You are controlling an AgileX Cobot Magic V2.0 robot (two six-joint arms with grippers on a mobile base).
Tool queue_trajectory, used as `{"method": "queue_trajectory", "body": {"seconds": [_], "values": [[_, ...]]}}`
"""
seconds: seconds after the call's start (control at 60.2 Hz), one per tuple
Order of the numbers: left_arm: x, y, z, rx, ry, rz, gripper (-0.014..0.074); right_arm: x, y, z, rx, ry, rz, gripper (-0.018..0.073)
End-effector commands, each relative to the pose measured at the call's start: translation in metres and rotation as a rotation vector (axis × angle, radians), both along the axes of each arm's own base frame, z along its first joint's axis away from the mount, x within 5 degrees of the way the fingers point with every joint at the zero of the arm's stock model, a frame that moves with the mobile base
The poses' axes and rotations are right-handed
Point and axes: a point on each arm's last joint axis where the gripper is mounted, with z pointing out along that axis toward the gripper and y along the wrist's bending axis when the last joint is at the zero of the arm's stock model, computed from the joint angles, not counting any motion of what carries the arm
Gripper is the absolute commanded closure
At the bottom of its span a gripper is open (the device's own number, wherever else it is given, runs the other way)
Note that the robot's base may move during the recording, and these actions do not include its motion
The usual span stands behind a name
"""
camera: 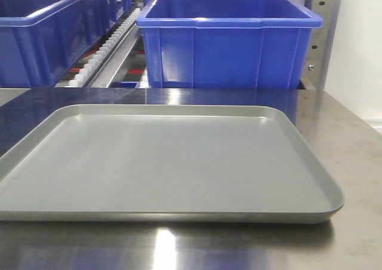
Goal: Sort and place red and blue blocks on shelf
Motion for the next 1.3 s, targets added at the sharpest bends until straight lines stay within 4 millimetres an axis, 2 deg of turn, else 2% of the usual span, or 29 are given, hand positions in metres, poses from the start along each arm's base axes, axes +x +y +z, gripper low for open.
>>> {"method": "queue_trajectory", "body": {"seconds": [0.0,1.279], "values": [[0.0020,-0.0008,0.0154,-0.021,-0.099,-0.004,0.0461,0.0020,-0.0010,0.0169,0.005,-0.113,-0.011,0.0497],[0.0020,-0.0008,0.0154,-0.021,-0.099,-0.004,0.0461,0.0020,-0.0010,0.0169,0.005,-0.113,-0.011,0.0497]]}}
